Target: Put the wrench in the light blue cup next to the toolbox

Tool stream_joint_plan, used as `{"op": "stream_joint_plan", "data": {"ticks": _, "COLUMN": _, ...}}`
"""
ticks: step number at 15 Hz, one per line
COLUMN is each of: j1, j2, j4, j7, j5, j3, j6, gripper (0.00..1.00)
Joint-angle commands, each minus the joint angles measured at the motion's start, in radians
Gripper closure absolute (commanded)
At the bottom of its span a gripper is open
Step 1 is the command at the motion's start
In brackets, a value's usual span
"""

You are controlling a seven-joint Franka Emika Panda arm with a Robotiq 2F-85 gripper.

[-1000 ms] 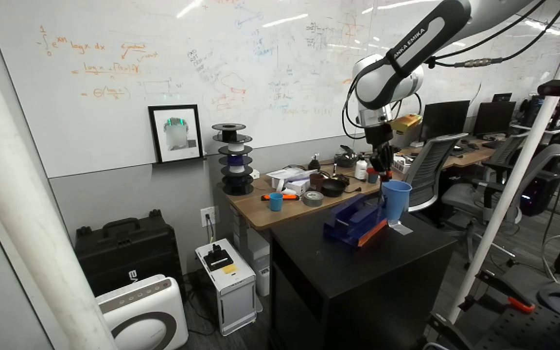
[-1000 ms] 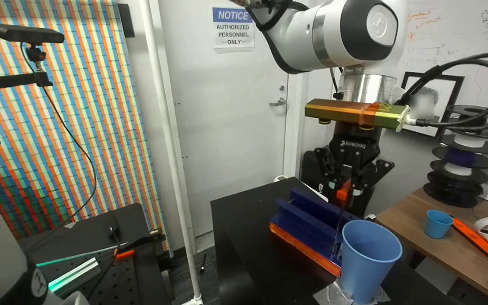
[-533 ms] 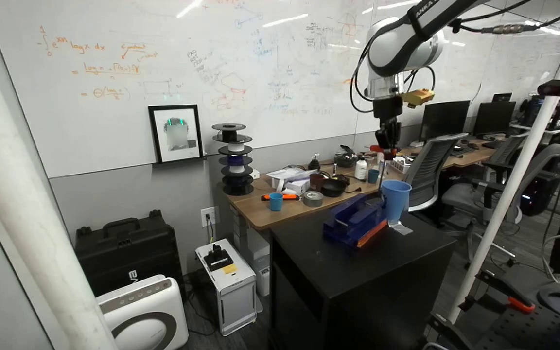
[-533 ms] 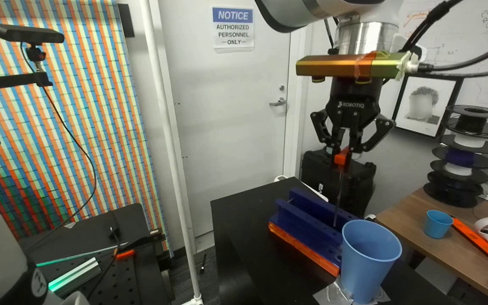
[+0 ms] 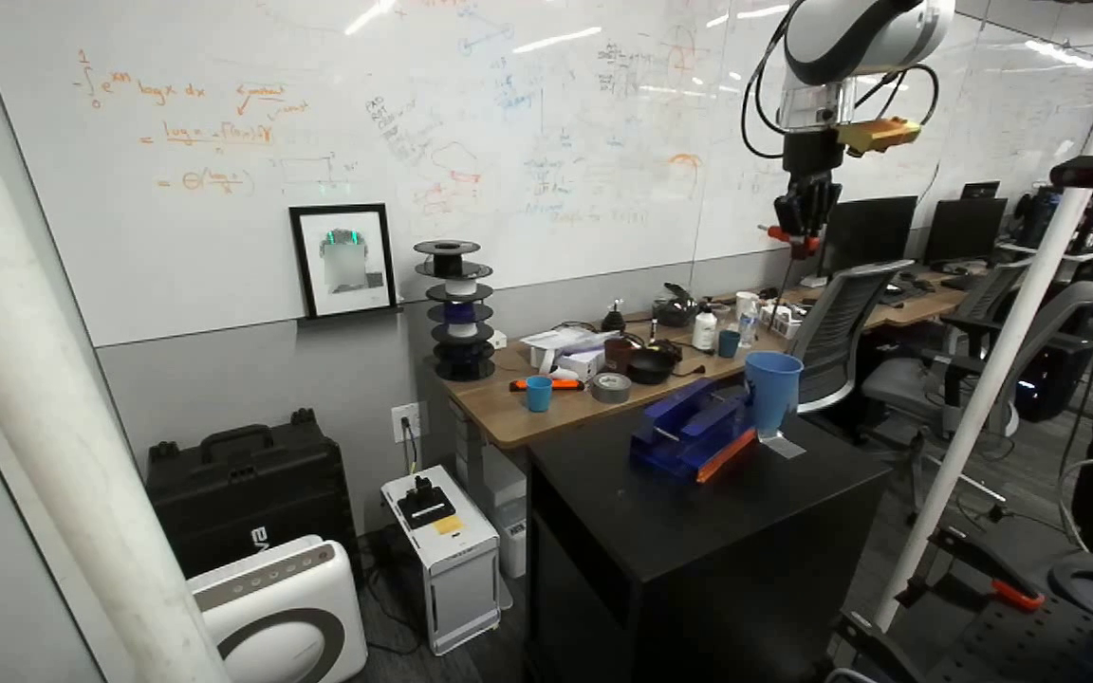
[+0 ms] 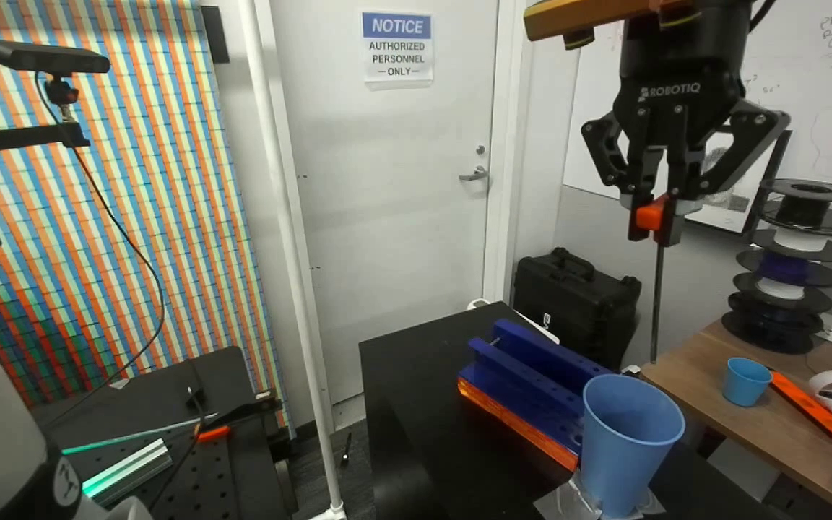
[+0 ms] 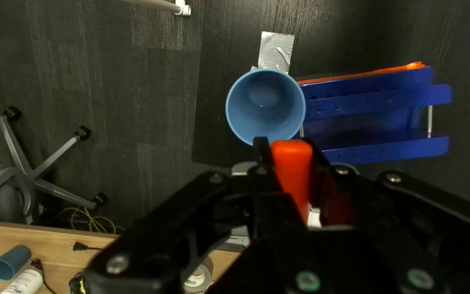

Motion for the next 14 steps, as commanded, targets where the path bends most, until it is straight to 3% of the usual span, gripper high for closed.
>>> {"op": "stream_joint_plan", "data": {"ticks": 1, "j1": -0.016, "j2": 0.045, "j4": 0.029, "j7": 0.026, "j5": 0.016, "j3": -0.018, "j6": -0.02, "gripper": 0.85}}
{"op": "stream_joint_plan", "data": {"ticks": 7, "j1": -0.032, "j2": 0.199, "j4": 0.051, "j7": -0.009, "j5": 0.09, "j3": -0.02, "j6": -0.023, "gripper": 0.85}}
{"op": "stream_joint_plan", "data": {"ticks": 12, "j1": -0.033, "j2": 0.288, "j4": 0.066, "j7": 0.025, "j5": 0.078, "j3": -0.021, "j6": -0.028, "gripper": 0.83}}
{"op": "stream_joint_plan", "data": {"ticks": 13, "j1": -0.032, "j2": 0.276, "j4": 0.061, "j7": 0.038, "j5": 0.076, "j3": -0.023, "j6": -0.037, "gripper": 0.53}}
{"op": "stream_joint_plan", "data": {"ticks": 14, "j1": -0.029, "j2": 0.258, "j4": 0.046, "j7": 0.049, "j5": 0.066, "j3": -0.024, "j6": -0.03, "gripper": 0.53}}
